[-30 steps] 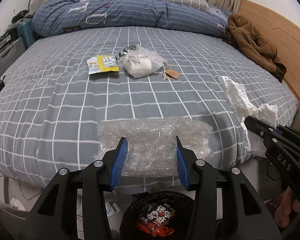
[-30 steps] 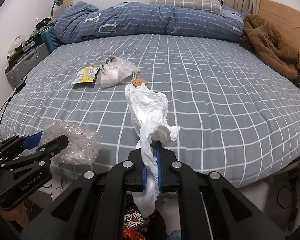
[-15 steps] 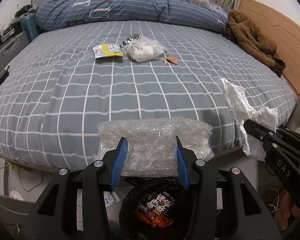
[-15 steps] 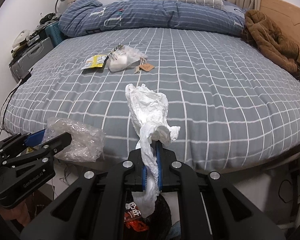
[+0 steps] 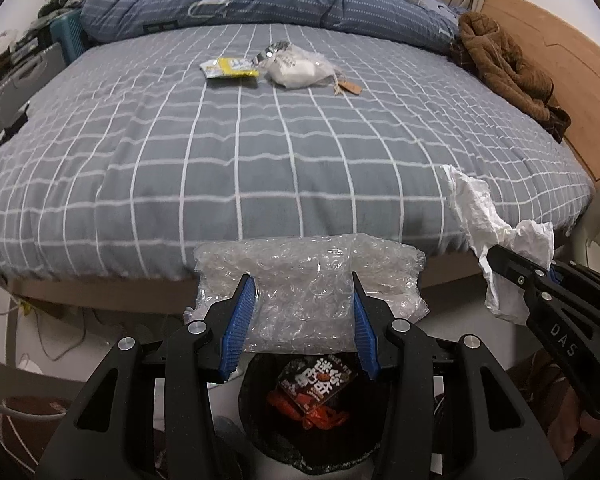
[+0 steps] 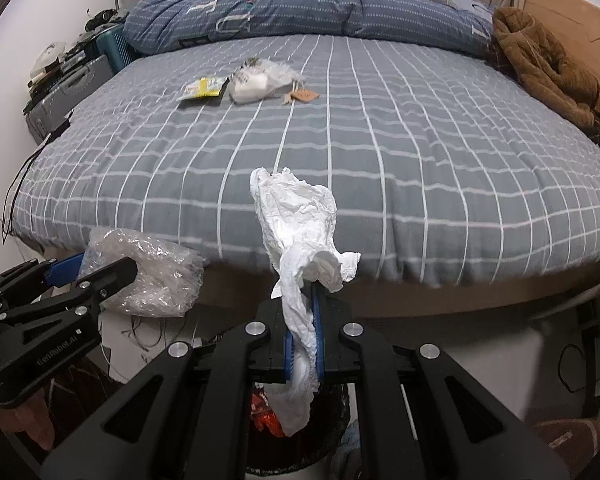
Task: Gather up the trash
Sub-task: 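Carry the white tissue and bubble wrap with both tools over the bin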
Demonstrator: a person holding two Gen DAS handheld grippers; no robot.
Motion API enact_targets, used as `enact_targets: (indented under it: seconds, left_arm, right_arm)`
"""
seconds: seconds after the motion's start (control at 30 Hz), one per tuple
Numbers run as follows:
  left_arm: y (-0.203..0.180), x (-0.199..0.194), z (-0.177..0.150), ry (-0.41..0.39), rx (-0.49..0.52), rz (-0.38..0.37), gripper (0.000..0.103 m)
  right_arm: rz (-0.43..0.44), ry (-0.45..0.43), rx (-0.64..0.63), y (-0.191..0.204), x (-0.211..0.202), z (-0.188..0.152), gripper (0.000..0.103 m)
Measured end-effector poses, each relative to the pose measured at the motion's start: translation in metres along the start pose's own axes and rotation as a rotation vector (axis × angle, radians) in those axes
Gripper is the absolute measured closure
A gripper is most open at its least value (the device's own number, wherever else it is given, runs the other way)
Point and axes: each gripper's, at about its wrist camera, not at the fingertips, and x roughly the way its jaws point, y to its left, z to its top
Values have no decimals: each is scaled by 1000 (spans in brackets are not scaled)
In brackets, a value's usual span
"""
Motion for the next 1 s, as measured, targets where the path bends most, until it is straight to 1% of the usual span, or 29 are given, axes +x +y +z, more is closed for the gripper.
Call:
enact_targets:
  seconds: [0.17,0.3,0.47,0.53,0.73,0.9,1.0]
  left_arm:
    - [5,-1,-19,25,-7,8,58]
    - [9,3,-37,60,-11,12,58]
    - [17,10,-56,106,-24,9,58]
    - [20,14,-62,118,-21,22,58]
    - [32,34,-79,171,-33,58,58]
    - [41,49,-92,207,-41,72,58]
    - [52,57,-97,223,-69,72,58]
  right_arm:
    - [3,35,-16,10,3,-18,96]
    - [10,73,-16,15,10,-33,96]
    - [32,125,13,14,17,-52,96]
    - [30,147,11,15,23,-59,96]
    - [29,223,-4,19,44,-80,96]
    - [54,292,-14,29,67,-94,96]
    - [62,339,-21,34,82,-100,96]
